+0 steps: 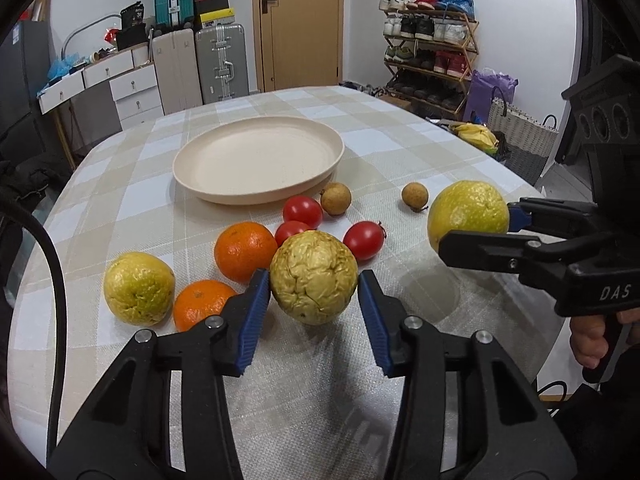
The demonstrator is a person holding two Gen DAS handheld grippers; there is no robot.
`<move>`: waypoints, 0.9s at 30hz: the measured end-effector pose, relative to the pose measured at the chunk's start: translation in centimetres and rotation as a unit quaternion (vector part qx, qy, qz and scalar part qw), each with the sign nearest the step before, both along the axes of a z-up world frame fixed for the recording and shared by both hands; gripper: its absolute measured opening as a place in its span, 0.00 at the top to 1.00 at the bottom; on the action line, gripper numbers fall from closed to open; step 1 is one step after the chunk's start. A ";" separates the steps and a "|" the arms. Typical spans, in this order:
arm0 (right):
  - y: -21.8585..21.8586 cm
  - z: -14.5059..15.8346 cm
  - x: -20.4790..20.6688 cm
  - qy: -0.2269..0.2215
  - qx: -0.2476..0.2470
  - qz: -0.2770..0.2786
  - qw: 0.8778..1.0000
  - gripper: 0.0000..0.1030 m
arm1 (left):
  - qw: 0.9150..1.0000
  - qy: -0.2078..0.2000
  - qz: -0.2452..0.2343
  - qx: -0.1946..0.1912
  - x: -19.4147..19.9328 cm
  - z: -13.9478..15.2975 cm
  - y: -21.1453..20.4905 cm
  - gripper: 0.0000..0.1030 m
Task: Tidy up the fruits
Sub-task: 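Lift the yellow fruit with the right gripper while the left gripper grasps the bumpy yellow fruit, then carry both yellow fruits over the cream plate with both grippers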
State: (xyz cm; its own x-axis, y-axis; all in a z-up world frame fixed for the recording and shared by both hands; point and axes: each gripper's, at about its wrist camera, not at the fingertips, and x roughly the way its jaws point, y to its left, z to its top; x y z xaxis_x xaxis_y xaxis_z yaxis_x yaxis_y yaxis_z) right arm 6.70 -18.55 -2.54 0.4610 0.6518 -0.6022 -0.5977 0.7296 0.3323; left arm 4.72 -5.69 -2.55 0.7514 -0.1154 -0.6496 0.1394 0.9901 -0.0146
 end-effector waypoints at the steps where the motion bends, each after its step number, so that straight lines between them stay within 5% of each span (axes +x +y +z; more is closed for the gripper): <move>1: 0.0 0.0 0.0 -0.001 0.000 -0.001 1.000 0.45 | 1.000 -0.004 0.000 -0.001 -0.3 0.2 0.0 0.59; 27: 1.2 2.8 2.7 -0.025 0.004 -0.015 1.000 0.45 | 0.996 -0.078 0.039 -0.033 -1.0 5.8 4.1 0.59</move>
State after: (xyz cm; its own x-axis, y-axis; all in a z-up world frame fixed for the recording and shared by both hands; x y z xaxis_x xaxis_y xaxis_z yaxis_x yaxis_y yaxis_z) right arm 9.36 -17.31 0.26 0.5092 0.6424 -0.5728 -0.5918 0.7445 0.3090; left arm 3.77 -1.56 3.27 0.8514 -0.0909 -0.5166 0.0679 0.9957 -0.0632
